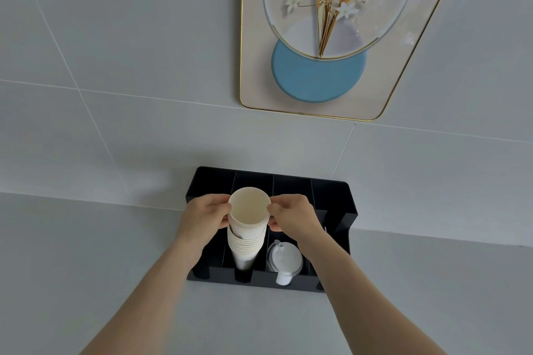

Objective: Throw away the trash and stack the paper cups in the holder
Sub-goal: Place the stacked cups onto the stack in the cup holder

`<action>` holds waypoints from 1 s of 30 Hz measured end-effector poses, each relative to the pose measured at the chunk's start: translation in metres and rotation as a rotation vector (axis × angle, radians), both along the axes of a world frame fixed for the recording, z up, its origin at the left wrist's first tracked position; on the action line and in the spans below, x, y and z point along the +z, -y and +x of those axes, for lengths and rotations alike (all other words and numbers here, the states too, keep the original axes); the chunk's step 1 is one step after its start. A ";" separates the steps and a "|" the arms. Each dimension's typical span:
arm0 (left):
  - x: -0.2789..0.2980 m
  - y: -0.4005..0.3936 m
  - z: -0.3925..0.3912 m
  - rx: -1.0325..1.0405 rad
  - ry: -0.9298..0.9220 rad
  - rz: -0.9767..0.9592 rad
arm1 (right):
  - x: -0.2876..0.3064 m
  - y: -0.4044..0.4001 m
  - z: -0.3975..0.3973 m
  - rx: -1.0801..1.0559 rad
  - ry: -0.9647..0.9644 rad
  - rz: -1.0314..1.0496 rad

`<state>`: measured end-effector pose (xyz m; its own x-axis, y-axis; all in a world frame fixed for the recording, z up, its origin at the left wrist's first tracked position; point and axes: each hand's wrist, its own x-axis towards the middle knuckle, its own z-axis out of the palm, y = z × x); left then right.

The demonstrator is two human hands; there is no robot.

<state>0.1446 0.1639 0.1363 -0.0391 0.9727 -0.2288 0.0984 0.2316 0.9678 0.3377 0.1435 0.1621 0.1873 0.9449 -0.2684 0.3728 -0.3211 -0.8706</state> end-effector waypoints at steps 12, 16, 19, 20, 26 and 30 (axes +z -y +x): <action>-0.024 0.000 -0.005 -0.032 -0.136 -0.025 | -0.027 0.000 -0.002 0.028 0.057 -0.078; -0.029 -0.003 -0.007 -0.038 -0.153 -0.035 | -0.031 -0.001 -0.003 0.030 0.048 -0.070; -0.027 -0.004 -0.006 -0.041 -0.169 -0.034 | -0.033 -0.002 -0.003 0.018 0.051 -0.060; -0.026 -0.004 -0.005 -0.043 -0.178 -0.034 | -0.033 -0.002 -0.003 0.017 0.054 -0.059; -0.015 0.000 -0.005 -0.053 -0.309 0.001 | -0.028 0.007 0.001 0.018 0.162 -0.026; -0.005 0.010 -0.005 -0.076 -0.444 0.070 | -0.032 0.016 0.012 0.059 0.387 0.041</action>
